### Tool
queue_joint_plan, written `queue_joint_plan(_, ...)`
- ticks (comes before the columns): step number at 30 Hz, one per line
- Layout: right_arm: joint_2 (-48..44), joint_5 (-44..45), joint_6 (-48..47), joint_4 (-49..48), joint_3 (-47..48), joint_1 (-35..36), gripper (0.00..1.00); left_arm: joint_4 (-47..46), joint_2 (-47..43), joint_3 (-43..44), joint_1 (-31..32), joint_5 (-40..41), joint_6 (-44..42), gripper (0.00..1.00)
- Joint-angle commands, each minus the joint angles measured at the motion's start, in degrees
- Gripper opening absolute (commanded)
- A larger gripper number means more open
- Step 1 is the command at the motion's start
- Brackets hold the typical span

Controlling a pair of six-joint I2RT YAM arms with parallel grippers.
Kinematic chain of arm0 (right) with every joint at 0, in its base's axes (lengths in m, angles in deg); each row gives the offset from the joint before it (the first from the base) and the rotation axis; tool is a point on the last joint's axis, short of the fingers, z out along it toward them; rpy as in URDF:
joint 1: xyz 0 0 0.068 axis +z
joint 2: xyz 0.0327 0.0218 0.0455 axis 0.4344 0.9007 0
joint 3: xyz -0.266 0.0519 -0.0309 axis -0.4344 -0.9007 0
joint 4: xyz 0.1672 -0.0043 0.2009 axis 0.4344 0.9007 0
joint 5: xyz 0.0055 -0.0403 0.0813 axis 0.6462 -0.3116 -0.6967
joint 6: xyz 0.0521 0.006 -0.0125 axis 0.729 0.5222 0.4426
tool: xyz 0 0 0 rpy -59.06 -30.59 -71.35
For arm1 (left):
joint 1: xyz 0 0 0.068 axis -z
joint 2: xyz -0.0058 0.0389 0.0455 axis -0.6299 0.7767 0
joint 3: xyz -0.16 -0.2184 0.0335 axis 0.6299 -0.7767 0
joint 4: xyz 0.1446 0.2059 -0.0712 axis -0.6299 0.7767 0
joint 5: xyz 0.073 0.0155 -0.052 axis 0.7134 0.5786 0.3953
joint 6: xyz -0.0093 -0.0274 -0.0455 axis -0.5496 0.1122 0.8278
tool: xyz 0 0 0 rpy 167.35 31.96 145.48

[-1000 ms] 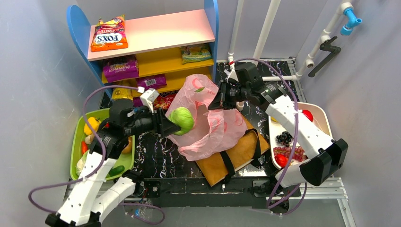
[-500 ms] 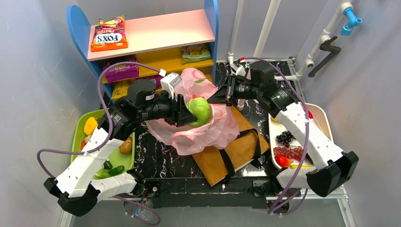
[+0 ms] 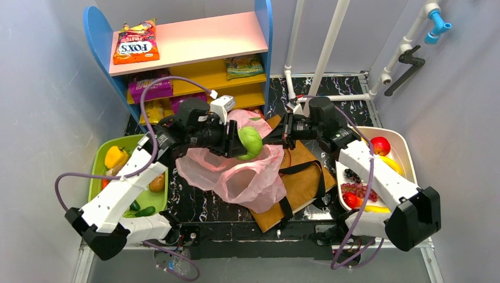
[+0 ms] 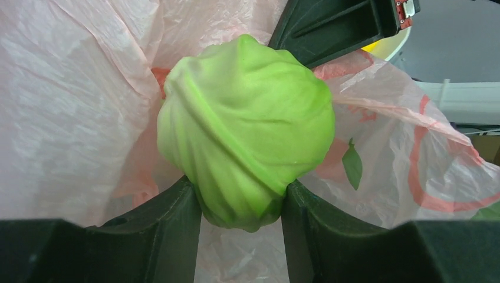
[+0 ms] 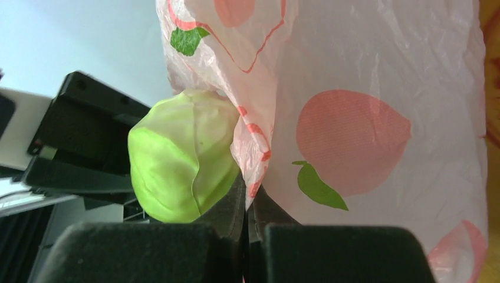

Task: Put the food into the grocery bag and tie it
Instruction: Place the fake vegetable into the grocery bag.

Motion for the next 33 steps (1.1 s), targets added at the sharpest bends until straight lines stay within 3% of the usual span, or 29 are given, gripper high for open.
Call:
queue_joint_plan(1,2.62,-0.34,-5.17,0.46,-1.4,-0.61,0.01,-2.03,1.95,-2.63,1.39,-0.49,-0.27,0.0)
queue_joint_plan(17,4.34,3.81,-18.28,12.87,6.42,-1.1,0.01,3.24,3.62,-0.43,4.7,3.28,-2.41,0.0)
queue_joint_plan(22,4.8,3.93,-21.74,16.04,9.14,-1.1,0.01,6.54,4.17,0.11,5.07,3.25,-3.19,0.19)
queue_joint_plan(25,4.9,4.03,-22.81,16.96,9.84,-1.11,0.01,6.37,4.52,-0.26,5.42,3.69,-3.04,0.46)
queue_joint_plan(29,5.37,3.47,-23.42,17.51,10.16,-1.09,0.01,6.47,4.98,0.11,5.44,7.03,-2.58,0.92)
queue_joint_plan(30,5.41,3.36,-23.57,17.61,10.17,-1.1,0.01,6.51,4.99,0.43,5.5,7.65,-2.54,0.97)
queue_joint_plan(33,5.33,3.22,-24.1,18.12,10.26,-1.06,0.01,6.64,4.91,1.72,5.5,9.74,-2.11,0.98)
